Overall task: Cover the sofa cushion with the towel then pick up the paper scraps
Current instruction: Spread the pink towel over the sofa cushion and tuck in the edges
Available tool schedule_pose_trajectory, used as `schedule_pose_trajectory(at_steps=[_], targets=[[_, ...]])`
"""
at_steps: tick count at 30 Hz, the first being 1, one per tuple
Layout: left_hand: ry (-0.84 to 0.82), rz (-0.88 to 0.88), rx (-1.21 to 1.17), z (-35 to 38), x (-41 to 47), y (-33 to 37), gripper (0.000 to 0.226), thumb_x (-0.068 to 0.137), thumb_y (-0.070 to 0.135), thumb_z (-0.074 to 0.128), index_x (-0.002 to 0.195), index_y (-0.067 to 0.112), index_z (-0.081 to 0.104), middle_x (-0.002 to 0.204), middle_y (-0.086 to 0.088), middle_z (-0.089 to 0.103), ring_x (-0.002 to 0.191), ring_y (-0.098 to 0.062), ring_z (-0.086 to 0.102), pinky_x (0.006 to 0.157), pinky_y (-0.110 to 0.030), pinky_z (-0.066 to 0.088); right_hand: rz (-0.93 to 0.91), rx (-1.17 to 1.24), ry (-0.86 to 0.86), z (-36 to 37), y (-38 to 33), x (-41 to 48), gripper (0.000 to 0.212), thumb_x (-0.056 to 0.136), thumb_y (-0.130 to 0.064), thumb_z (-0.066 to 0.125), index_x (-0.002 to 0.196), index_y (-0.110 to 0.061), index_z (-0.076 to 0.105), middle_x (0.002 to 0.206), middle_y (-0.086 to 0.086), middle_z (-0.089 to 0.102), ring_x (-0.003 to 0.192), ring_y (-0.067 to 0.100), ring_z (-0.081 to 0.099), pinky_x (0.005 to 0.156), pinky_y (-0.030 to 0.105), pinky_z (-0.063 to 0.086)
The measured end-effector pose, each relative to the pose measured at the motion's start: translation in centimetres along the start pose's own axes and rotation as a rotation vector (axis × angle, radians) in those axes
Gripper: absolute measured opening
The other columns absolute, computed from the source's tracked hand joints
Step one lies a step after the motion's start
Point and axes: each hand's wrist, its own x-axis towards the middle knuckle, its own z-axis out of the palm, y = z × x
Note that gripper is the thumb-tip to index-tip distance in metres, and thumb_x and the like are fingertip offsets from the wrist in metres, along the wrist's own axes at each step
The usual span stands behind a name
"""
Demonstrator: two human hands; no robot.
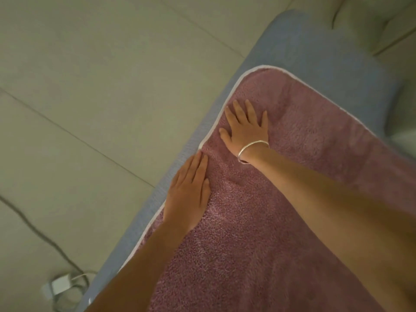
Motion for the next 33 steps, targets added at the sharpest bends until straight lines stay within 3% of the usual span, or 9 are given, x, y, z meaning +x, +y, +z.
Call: schedule_pose_trajectory(at_steps=[6, 9, 13, 17, 21, 23, 25, 28, 33], targets=[[0.042, 0.015, 0.055, 0.2, 0.4, -0.2, 0.065, 0.092, 0.044, 0.006, 0.144, 0.010, 0.024, 0.152, -0.008, 0.028, 0.141, -0.021, 0.024, 0.111, -0.020, 0.007, -0.095, 0.110, -0.081, -1.8, 0.8, 0.2, 0.051, 0.096, -0.040, 0.032, 0.145, -0.029, 0.021, 0.159, -0.004, 0.001, 0.146, 0.019, -0.006, 0.115, 0.055, -0.003], [0.021, 0.010, 0.083, -0.2, 0.4, -0.2, 0.067, 0.087, 0.039, 0.008, 0.144, 0.009, 0.026, 0.152, -0.008, 0.028, 0.141, -0.024, 0.027, 0.114, -0.029, 0.016, -0.132, 0.284, 0.024, -2.3, 1.7, -1.8, 0.047, 0.097, -0.032, 0.037, 0.143, -0.022, 0.031, 0.156, -0.001, 0.019, 0.146, 0.018, 0.007, 0.118, 0.046, 0.007], [0.026, -0.038, 0.187, -0.5, 0.5, 0.9, 0.068, 0.085, 0.035, 0.010, 0.140, 0.001, 0.033, 0.147, -0.016, 0.037, 0.137, -0.032, 0.034, 0.112, -0.045, 0.024, 0.006, 0.428, 0.128, -0.1, 3.4, -8.0, 0.050, 0.096, -0.027, 0.038, 0.144, -0.015, 0.029, 0.155, 0.005, 0.024, 0.146, 0.022, 0.012, 0.119, 0.044, 0.016], [0.053, 0.067, 0.266, -0.3, 0.5, 3.3, 0.060, 0.091, 0.032, 0.017, 0.135, -0.003, 0.039, 0.142, -0.021, 0.043, 0.135, -0.033, 0.036, 0.114, -0.039, 0.019, 0.301, 0.375, 0.370, 4.4, 5.2, -15.2, 0.057, 0.085, -0.033, 0.031, 0.135, -0.008, 0.045, 0.142, 0.017, 0.045, 0.132, 0.039, 0.039, 0.104, 0.055, 0.034], [0.022, 0.277, 0.358, 0.7, 0.6, 4.3, 0.070, 0.095, 0.048, 0.001, 0.141, 0.003, 0.031, 0.148, -0.015, 0.036, 0.139, -0.023, 0.022, 0.113, -0.034, 0.010, 0.512, 0.472, 0.297, 7.2, 4.9, -18.1, 0.076, 0.080, -0.045, 0.011, 0.143, -0.008, 0.027, 0.152, 0.016, 0.027, 0.141, 0.038, 0.022, 0.113, 0.052, 0.017], [-0.002, 0.242, 0.325, 0.9, 0.9, 3.8, 0.081, 0.087, 0.061, -0.005, 0.146, 0.010, 0.017, 0.155, -0.008, 0.019, 0.144, -0.020, 0.013, 0.117, -0.035, 0.005, 0.479, 0.491, 0.245, 7.4, 3.8, -18.0, 0.081, 0.076, -0.049, 0.002, 0.147, -0.012, 0.016, 0.156, 0.014, 0.015, 0.144, 0.035, 0.010, 0.116, 0.051, 0.007], [-0.025, 0.125, 0.278, 0.9, 1.2, 3.0, 0.072, 0.090, 0.058, 0.010, 0.148, 0.014, 0.006, 0.158, -0.005, 0.006, 0.146, -0.018, 0.004, 0.118, -0.036, 0.003, 0.408, 0.485, 0.187, 7.3, 2.2, -17.2, 0.084, 0.073, -0.052, -0.002, 0.148, -0.017, 0.007, 0.158, 0.010, 0.005, 0.145, 0.032, 0.002, 0.116, 0.051, 0.002], [-0.057, -0.045, 0.244, 0.7, 1.8, 0.8, 0.061, 0.098, 0.043, 0.016, 0.149, 0.013, 0.004, 0.158, -0.008, 0.004, 0.146, -0.023, 0.005, 0.119, -0.045, 0.011, 0.335, 0.421, 0.242, 6.5, -0.4, -16.2, 0.069, 0.087, -0.048, 0.014, 0.147, -0.016, 0.017, 0.156, 0.011, 0.014, 0.144, 0.034, 0.012, 0.115, 0.054, 0.009], [-0.116, -0.195, 0.237, -0.5, 1.3, -0.6, 0.056, 0.099, 0.034, 0.020, 0.145, 0.003, 0.015, 0.153, -0.019, 0.022, 0.140, -0.034, 0.021, 0.113, -0.051, 0.022, 0.100, 0.381, 0.035, 5.6, -1.9, -16.3, 0.066, 0.097, -0.044, 0.028, 0.148, -0.019, -0.005, 0.158, 0.003, -0.011, 0.144, 0.028, -0.014, 0.116, 0.050, -0.008]])
